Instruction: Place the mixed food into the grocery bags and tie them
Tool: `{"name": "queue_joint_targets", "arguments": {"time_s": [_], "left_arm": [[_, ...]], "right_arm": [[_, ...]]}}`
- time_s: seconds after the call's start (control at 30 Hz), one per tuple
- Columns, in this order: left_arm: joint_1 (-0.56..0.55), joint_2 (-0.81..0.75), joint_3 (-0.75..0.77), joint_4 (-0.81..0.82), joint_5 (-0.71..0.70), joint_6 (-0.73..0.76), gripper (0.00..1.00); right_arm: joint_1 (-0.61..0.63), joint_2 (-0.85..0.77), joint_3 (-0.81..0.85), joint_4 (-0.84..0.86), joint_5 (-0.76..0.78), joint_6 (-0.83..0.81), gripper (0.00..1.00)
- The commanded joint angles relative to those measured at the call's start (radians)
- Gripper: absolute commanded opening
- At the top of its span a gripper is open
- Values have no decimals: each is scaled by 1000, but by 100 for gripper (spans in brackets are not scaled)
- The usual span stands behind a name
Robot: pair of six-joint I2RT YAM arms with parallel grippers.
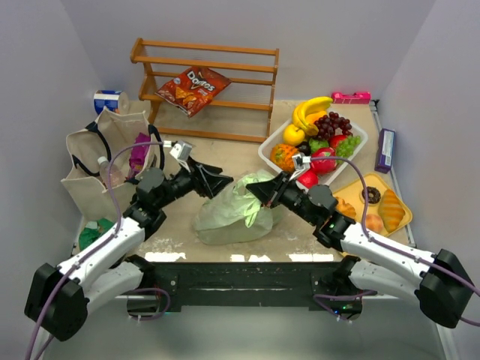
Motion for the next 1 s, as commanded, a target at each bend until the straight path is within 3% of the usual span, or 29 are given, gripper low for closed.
{"name": "queue_joint_targets", "arguments": {"time_s": [0.0,0.1,0.67,0.93,0.97], "left_arm": [[22,99,75,120,360,-56,72],[23,147,75,180,436,-108,70],[25,254,85,315,526,-179,62],[25,259,75,374,528,-205,41],[25,259,73,382,531,-214,34]], "right_arm": [[-15,-7,43,98,-136,-41,0],[-19,-3,43,113,-162,-42,0],[-22,29,52,150,-215,-36,0],[-22,12,43,144,-215,-38,0],[-22,9,41,143,-214,-39,0]]}}
